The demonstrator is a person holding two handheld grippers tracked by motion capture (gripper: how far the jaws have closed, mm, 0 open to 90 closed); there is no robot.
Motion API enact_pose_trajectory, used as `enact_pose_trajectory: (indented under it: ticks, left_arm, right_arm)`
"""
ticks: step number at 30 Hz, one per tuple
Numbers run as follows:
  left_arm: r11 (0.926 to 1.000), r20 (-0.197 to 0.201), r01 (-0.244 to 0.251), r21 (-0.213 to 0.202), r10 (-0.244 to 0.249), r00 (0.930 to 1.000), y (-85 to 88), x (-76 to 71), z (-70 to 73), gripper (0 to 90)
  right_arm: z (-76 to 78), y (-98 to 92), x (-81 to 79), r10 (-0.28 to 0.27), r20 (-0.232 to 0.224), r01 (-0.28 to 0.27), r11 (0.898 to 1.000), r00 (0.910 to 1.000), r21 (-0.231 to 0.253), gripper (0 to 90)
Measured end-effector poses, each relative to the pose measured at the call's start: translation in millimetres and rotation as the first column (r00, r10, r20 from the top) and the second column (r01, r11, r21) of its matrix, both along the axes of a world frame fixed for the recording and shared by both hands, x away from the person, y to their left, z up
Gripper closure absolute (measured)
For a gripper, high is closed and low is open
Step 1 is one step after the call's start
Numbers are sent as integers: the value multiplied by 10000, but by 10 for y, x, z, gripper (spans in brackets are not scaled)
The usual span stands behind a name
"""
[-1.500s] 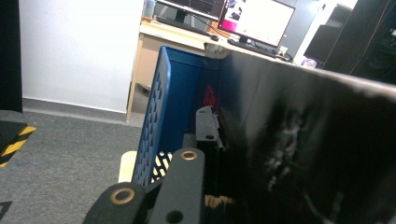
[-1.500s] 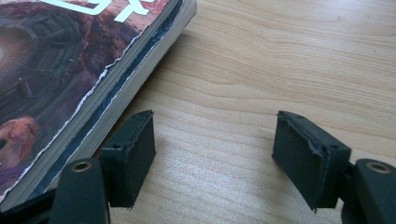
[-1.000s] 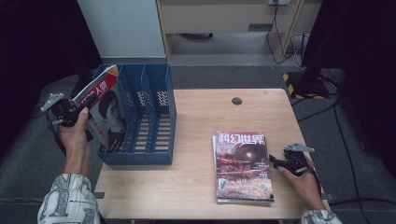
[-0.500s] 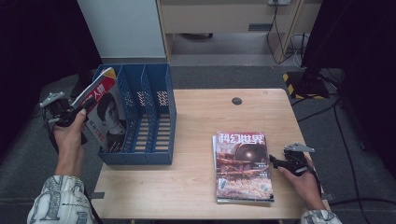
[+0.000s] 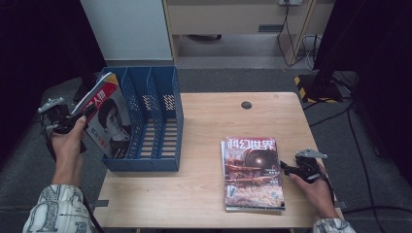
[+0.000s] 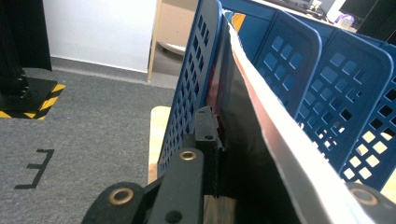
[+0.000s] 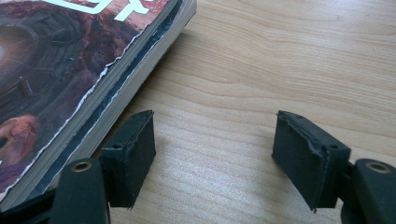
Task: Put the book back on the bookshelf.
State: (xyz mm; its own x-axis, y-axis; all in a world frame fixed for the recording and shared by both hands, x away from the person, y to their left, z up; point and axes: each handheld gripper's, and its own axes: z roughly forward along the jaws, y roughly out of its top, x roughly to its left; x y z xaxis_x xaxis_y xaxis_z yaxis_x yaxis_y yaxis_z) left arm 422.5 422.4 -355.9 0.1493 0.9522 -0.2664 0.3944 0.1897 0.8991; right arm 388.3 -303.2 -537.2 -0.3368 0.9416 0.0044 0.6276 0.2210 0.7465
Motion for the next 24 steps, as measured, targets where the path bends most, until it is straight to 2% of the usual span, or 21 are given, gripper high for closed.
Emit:
enact_pose_trajectory:
  ticks: [9, 16, 22, 23, 24]
  left_arm:
    - [9999, -228, 122, 66, -120, 9997, 8, -16, 28, 825]
    - [9995, -355, 164, 286, -154, 9993, -23, -8, 146, 777]
    - [9996, -528, 165, 216, -154, 9985, -49, 77, 247, 748]
    - [9991, -658, 147, 389, -122, 9978, -70, 110, 266, 742]
    - [9991, -658, 147, 389, -122, 9978, -70, 110, 266, 735]
  right_arm:
    - [0, 0, -1, -3, -1, 3, 10000, 10000, 4, 299]
    - [0, 0, -1, -4, -2, 4, 10000, 10000, 5, 298]
    - [0, 0, -3, 7, -5, -7, 10000, 10000, 13, 298]
    - [0, -1, -3, 13, -6, -13, 10000, 10000, 13, 297]
    - [0, -1, -3, 13, -6, -13, 10000, 10000, 13, 297]
